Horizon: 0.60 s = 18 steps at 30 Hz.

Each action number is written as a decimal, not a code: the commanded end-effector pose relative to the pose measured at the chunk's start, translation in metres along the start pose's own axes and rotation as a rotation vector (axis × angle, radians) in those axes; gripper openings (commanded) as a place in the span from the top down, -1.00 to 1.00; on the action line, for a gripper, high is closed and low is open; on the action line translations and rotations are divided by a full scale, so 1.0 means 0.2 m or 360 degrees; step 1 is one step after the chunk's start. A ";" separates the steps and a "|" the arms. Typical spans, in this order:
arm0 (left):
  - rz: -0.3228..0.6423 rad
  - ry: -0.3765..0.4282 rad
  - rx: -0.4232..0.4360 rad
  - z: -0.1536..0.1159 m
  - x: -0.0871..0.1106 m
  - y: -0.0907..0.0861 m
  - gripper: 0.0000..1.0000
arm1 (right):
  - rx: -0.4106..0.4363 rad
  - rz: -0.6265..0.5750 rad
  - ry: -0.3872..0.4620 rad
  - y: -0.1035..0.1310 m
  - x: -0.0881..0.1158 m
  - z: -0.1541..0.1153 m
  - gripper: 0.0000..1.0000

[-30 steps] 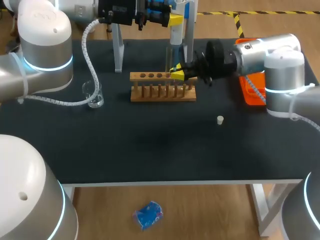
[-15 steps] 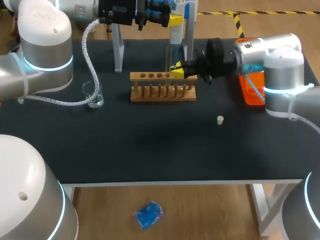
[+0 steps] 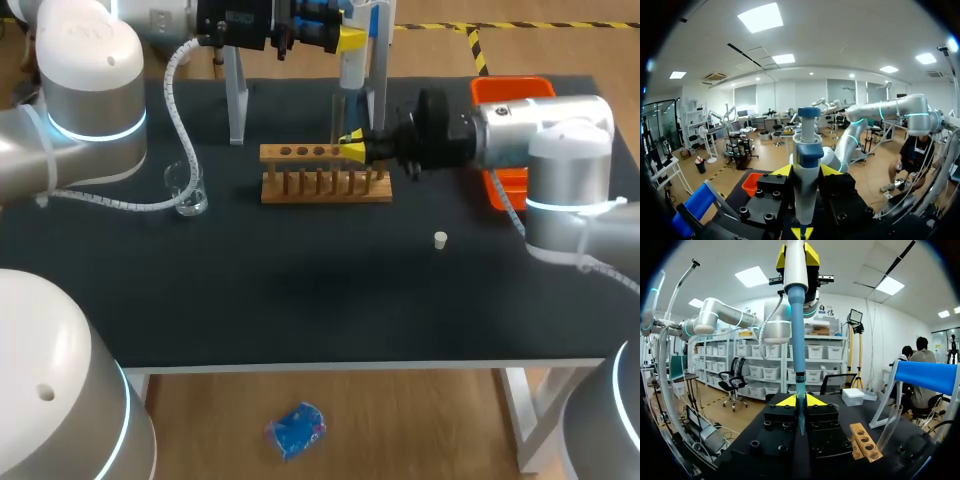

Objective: Invert the test tube, pick up the pipette, mount the tip to pipette, aspirate from beaker and dispense into the tube, eject the tip, return the pipette, and cap with the stopper.

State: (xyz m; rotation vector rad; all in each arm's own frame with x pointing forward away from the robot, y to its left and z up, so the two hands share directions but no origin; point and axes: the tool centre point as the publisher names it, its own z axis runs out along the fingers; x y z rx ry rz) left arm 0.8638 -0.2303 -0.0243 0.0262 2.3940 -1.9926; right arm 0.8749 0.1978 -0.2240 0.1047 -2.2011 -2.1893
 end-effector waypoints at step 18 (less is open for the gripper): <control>-0.0001 0.0003 -0.0002 -0.01 0.00 0.00 1.00 | -0.0025 0.0006 -0.0016 0.00 0.02 0.00 -1.00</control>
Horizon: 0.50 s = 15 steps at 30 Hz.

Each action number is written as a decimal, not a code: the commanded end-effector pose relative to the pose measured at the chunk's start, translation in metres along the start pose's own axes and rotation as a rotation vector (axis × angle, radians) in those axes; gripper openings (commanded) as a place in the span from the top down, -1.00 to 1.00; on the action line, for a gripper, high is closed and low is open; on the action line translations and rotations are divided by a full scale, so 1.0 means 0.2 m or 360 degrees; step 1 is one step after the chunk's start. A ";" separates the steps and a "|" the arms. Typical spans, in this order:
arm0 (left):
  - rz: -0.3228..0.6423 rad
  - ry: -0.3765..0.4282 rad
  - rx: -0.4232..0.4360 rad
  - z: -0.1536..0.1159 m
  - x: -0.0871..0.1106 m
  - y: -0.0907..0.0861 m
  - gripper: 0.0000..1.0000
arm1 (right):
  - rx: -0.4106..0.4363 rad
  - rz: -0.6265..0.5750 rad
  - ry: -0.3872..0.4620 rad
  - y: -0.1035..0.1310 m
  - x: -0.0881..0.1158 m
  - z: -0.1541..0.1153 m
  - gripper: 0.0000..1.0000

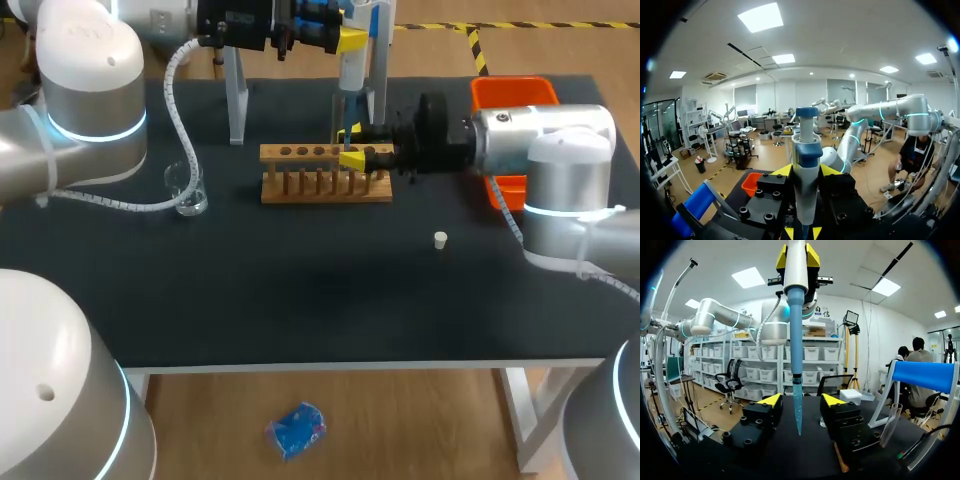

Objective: Invert the test tube, pick up the pipette, mount the tip to pipette, aspirate from beaker and dispense into the tube, eject the tip, return the pipette, and cap with the stopper.

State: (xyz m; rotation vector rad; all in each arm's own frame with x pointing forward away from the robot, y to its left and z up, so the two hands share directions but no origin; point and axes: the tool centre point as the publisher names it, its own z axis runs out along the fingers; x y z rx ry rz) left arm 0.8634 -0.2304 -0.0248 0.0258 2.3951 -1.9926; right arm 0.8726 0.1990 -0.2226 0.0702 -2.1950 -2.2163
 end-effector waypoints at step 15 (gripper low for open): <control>0.0000 0.0002 -0.0001 -0.01 0.00 0.00 1.00 | 0.0034 -0.0045 0.0082 -0.04 0.02 -0.13 -1.00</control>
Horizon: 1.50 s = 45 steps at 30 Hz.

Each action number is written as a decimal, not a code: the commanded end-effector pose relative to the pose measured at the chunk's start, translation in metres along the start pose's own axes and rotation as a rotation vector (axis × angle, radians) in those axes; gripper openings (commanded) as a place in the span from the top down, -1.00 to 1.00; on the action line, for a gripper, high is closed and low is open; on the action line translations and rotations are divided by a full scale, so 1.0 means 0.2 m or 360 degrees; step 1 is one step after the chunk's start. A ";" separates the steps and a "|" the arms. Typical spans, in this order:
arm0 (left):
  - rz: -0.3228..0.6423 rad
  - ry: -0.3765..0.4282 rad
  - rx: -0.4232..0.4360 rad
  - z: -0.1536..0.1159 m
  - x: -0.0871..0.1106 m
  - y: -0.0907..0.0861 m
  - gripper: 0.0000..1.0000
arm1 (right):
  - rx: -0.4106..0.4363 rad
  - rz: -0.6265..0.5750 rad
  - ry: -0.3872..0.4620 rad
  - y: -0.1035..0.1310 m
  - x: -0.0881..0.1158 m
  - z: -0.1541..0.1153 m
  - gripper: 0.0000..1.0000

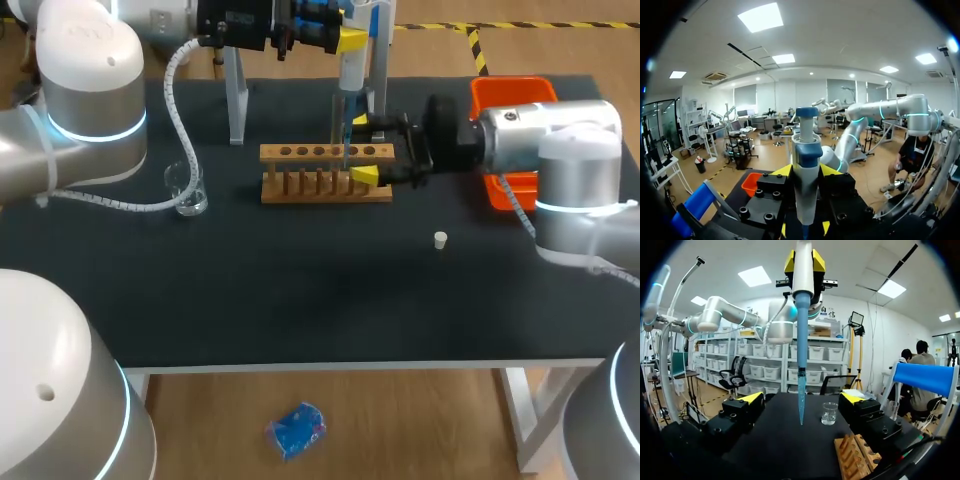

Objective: Invert the test tube, pick up the pipette, mount the tip to pipette, aspirate from beaker and dispense into the tube, eject the tip, return the pipette, and cap with the stopper.

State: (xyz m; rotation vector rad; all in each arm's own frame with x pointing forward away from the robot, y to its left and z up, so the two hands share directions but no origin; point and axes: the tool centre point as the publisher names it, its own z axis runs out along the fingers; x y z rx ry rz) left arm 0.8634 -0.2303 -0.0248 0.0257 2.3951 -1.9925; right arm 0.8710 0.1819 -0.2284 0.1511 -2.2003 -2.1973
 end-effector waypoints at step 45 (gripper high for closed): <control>-0.0032 -0.0307 -0.0045 -0.41 0.15 0.17 1.00 | 0.0056 0.0011 0.0011 -0.03 0.02 -0.08 -1.00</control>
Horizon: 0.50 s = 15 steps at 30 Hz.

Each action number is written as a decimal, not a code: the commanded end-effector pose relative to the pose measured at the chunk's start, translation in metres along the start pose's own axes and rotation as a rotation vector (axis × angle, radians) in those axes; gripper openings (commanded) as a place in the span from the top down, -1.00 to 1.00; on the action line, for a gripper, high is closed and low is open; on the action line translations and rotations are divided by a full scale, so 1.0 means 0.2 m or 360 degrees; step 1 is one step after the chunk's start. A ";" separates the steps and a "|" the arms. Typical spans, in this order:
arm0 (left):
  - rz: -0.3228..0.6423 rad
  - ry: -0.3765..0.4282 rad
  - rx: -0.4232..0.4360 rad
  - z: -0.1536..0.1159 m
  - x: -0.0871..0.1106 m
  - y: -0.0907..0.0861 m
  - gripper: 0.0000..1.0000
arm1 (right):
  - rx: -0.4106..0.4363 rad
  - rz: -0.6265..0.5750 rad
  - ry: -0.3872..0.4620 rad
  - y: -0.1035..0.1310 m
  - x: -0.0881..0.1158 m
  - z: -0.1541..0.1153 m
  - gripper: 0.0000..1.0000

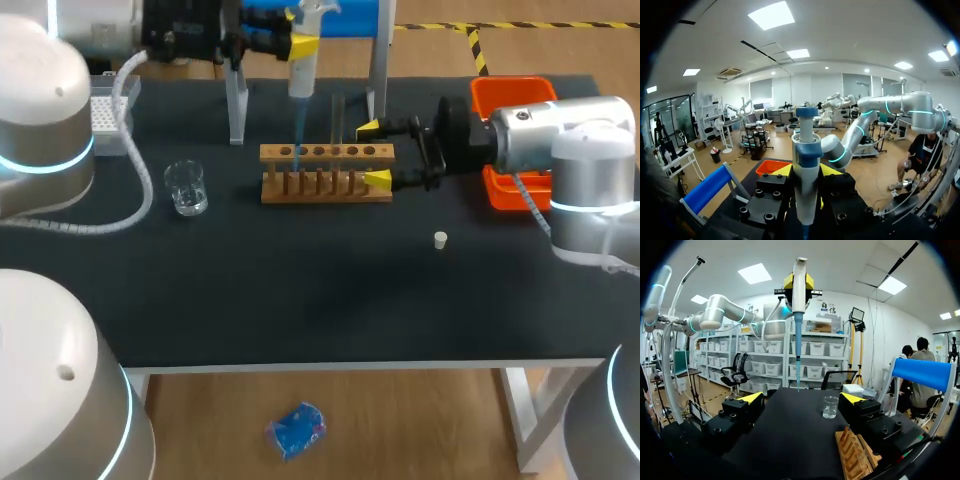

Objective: Invert the test tube, pick up the pipette, mount the tip to pipette, aspirate from beaker and dispense into the tube, eject the tip, return the pipette, and cap with the stopper.

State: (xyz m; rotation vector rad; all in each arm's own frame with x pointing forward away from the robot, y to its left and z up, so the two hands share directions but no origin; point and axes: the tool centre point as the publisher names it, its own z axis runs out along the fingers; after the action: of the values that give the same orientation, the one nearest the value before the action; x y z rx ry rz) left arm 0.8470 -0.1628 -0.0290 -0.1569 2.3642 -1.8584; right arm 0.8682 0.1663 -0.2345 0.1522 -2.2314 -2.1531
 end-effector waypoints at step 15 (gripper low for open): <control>-0.0011 -0.0110 0.0074 -0.11 0.05 0.19 1.00 | 0.0002 0.0000 -0.0001 0.00 0.00 0.00 -1.00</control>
State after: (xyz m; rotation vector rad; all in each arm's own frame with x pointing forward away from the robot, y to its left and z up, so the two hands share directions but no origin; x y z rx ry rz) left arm 0.8339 -0.1336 -0.0609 -0.2196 2.2802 -1.8779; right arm 0.8682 0.1663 -0.2345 0.1522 -2.2315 -2.1530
